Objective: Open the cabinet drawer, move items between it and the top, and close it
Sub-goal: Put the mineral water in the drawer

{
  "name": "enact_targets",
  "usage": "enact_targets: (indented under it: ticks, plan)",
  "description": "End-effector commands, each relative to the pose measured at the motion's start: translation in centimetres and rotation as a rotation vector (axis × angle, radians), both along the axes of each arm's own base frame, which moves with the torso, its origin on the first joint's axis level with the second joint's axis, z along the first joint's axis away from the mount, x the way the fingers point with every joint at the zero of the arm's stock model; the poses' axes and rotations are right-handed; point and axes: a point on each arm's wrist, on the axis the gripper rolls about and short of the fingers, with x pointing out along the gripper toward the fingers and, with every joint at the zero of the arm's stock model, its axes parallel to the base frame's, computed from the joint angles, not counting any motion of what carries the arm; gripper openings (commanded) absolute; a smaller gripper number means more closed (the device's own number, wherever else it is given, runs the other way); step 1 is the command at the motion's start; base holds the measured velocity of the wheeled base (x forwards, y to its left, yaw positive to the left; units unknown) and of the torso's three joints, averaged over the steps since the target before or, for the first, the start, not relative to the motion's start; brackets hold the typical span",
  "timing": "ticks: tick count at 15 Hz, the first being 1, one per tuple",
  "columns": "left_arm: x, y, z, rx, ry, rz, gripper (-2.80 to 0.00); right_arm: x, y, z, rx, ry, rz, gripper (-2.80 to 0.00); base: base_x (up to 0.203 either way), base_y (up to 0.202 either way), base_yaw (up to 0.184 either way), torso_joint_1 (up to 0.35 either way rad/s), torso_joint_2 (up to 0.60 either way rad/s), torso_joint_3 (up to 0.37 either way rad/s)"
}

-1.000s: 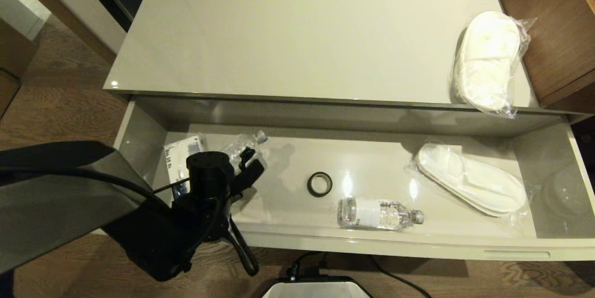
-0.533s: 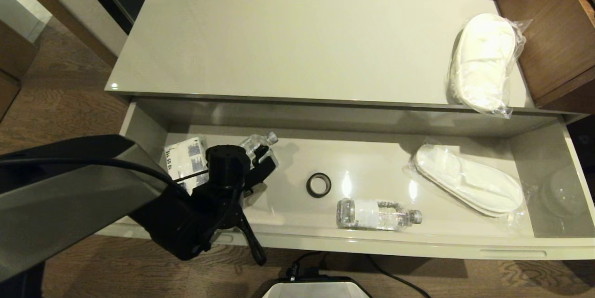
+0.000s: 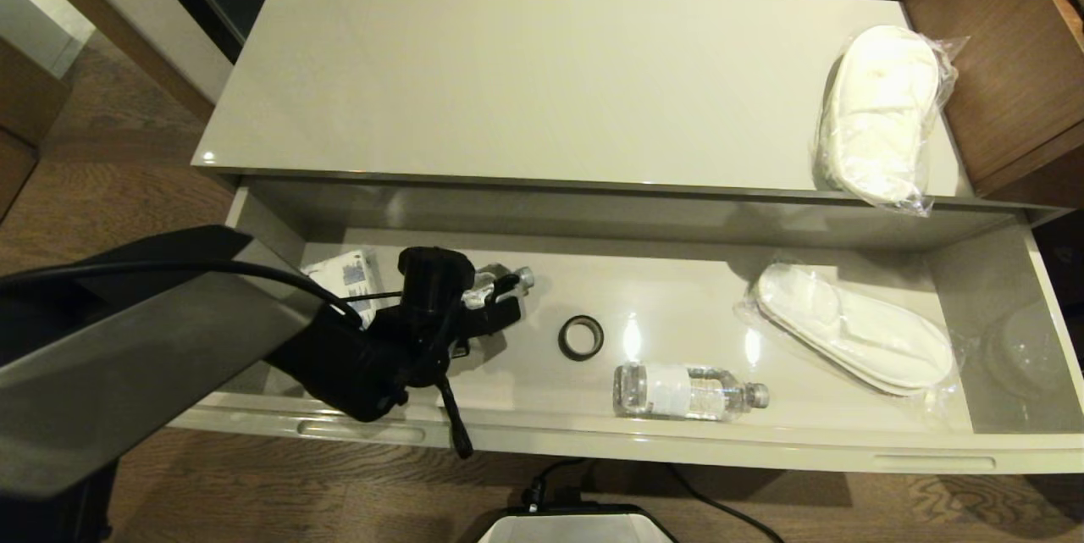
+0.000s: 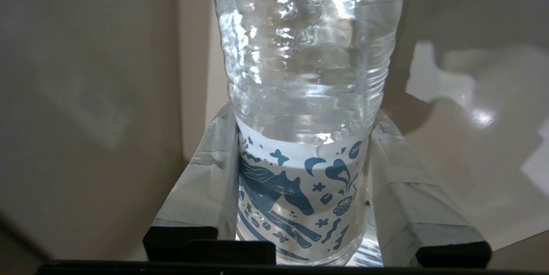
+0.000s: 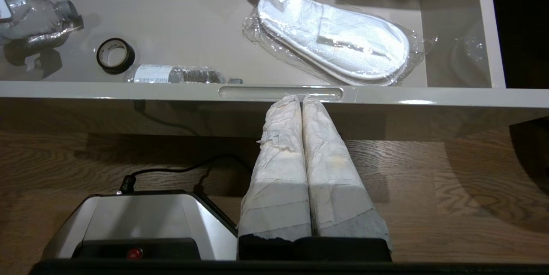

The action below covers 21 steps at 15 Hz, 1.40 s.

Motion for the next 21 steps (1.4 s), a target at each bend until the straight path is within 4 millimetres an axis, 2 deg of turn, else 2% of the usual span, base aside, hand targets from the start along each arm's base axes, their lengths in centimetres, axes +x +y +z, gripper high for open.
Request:
enact_targets:
  ticks: [1, 4, 6, 8, 9, 12, 14, 18, 21]
  plan:
    - [0.9, 0.5, 1.2, 0.053, 0.034, -0.015, -2.80, -0.1, 0.0, -0.1, 0.000, -0.013, 0.000, -2.80, 0.000, 0.000, 0.000, 0.000, 0.00, 0.000]
    - [3.4, 1.3, 3.0, 0.155, 0.031, -0.041, -2.80, -0.1, 0.0, -0.1, 0.000, -0.013, 0.000, -2.80, 0.000, 0.000, 0.000, 0.000, 0.00, 0.000]
    - [5.2, 2.1, 2.2, 0.253, 0.037, -0.051, -2.80, -0.1, 0.0, -0.1, 0.000, -0.013, 0.000, -2.80, 0.000, 0.000, 0.000, 0.000, 0.00, 0.000]
    - [5.6, 2.4, 1.9, 0.272, 0.039, -0.044, -2.80, -0.1, 0.0, -0.1, 0.000, -0.014, 0.000, -2.80, 0.000, 0.000, 0.000, 0.000, 0.00, 0.000]
    - [5.6, 2.6, 2.0, 0.280, 0.037, -0.040, 0.00, -0.1, 0.0, -0.1, 0.000, -0.014, 0.000, -2.80, 0.000, 0.000, 0.000, 0.000, 0.00, 0.000]
    - [5.9, 2.5, 2.4, 0.244, -0.028, -0.030, 0.00, -0.1, 0.0, -0.1, 0.000, -0.013, 0.000, -2.80, 0.000, 0.000, 0.000, 0.000, 0.00, 0.000]
    - [5.6, 2.6, 4.1, 0.206, -0.115, -0.019, 0.00, -0.1, 0.0, -0.1, 0.000, -0.013, 0.000, -2.80, 0.000, 0.000, 0.000, 0.000, 0.00, 0.000]
    - [3.5, 3.5, 8.0, 0.164, -0.182, -0.002, 0.00, -0.1, 0.0, -0.1, 0.000, -0.013, 0.000, -2.80, 0.000, 0.000, 0.000, 0.000, 0.00, 0.000]
    - [0.8, 4.4, 9.2, 0.173, -0.154, -0.003, 0.00, -0.1, 0.0, -0.1, 0.000, -0.015, 0.000, -2.80, 0.000, 0.000, 0.000, 0.000, 0.00, 0.000]
